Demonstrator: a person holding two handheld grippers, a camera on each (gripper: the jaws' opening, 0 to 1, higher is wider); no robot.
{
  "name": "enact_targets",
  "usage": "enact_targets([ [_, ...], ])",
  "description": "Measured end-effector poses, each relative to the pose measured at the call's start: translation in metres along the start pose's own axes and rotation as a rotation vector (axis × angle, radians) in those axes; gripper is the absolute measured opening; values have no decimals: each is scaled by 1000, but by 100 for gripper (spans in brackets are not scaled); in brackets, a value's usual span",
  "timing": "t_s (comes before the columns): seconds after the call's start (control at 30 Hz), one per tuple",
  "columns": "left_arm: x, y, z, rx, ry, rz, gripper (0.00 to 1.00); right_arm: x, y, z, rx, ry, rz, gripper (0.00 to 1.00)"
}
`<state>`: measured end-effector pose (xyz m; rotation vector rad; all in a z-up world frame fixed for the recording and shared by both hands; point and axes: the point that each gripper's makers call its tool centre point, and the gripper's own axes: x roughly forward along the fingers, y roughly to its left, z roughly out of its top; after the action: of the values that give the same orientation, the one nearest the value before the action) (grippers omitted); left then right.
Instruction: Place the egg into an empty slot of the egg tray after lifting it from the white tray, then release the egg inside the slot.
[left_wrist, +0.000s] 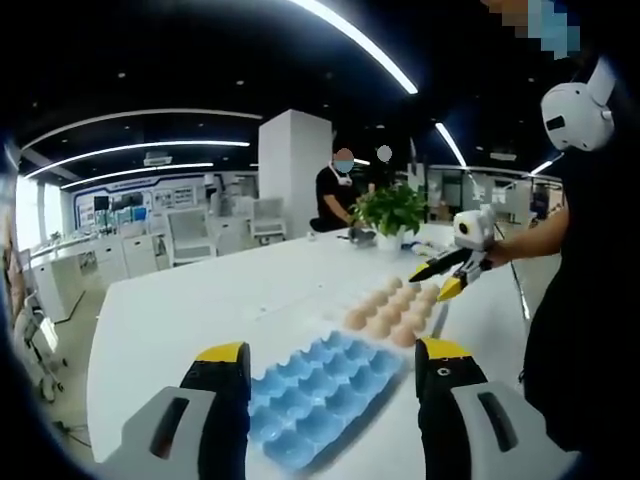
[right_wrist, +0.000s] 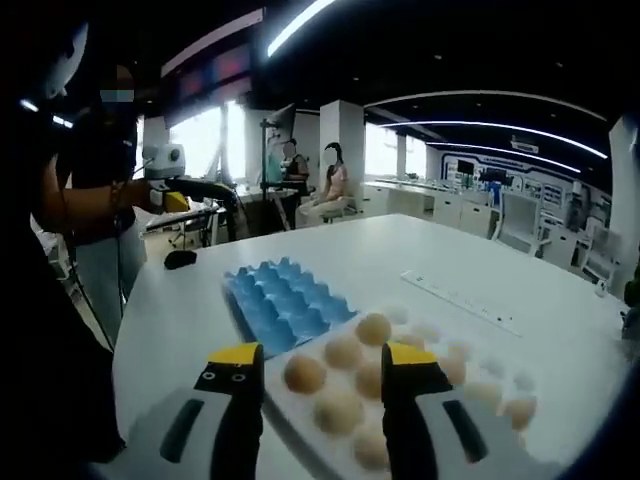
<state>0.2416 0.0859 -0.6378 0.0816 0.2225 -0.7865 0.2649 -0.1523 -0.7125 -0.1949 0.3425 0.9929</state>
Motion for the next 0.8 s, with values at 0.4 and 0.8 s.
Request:
enact_targets([
  [0.4,-8,7,-6,-14,-9,15,67,41,11,-36,13,151,-40,32],
  [0.8,-12,10,-8,-31,-28,29,66,50,10,-54,-16,265,-63,28],
])
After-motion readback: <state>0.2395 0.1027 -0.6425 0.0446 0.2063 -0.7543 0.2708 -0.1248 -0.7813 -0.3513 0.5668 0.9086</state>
